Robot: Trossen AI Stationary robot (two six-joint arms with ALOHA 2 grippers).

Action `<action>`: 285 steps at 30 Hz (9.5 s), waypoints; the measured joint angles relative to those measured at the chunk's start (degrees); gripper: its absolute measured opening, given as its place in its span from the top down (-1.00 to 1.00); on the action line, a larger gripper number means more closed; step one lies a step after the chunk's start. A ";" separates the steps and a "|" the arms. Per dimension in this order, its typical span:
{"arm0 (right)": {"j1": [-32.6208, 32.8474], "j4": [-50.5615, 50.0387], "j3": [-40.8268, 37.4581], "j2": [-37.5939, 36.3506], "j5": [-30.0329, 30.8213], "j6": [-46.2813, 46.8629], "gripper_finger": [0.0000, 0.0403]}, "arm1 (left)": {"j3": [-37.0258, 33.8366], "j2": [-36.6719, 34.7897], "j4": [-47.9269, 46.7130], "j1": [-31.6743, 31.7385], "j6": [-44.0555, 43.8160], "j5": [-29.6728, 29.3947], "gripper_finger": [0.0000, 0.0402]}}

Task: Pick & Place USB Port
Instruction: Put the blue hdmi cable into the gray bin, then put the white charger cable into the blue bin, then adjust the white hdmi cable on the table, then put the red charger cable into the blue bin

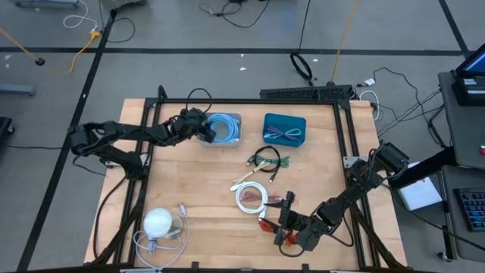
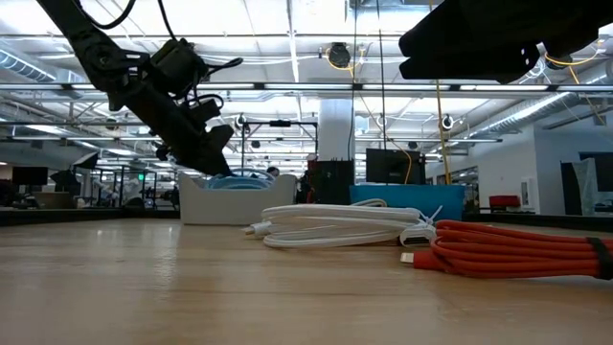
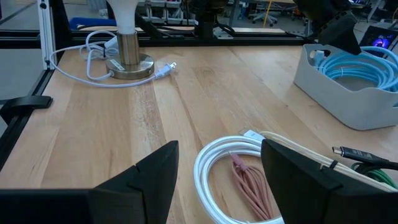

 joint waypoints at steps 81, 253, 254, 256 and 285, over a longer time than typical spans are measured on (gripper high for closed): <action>-37.19 -32.29 8.20 4.33 -37.09 -23.26 0.16 | 2.49 -37.99 -15.06 -35.67 13.86 24.41 -0.27; -14.42 -22.89 -4.46 -11.34 -42.76 25.57 -0.11 | 2.49 -37.95 -17.63 -35.67 12.62 22.32 -0.27; -13.10 -24.31 -4.48 -11.31 -43.35 28.49 -0.11 | 2.49 -37.94 -17.61 -35.67 12.63 22.32 -0.27; -10.34 -26.30 -4.50 -11.09 -43.36 34.39 -0.11 | 2.49 -37.97 -17.50 -35.67 12.68 22.16 -0.27; -3.35 -39.47 8.29 9.62 -44.34 48.54 0.19 | 2.51 -37.88 -17.43 -35.82 11.28 21.90 -0.27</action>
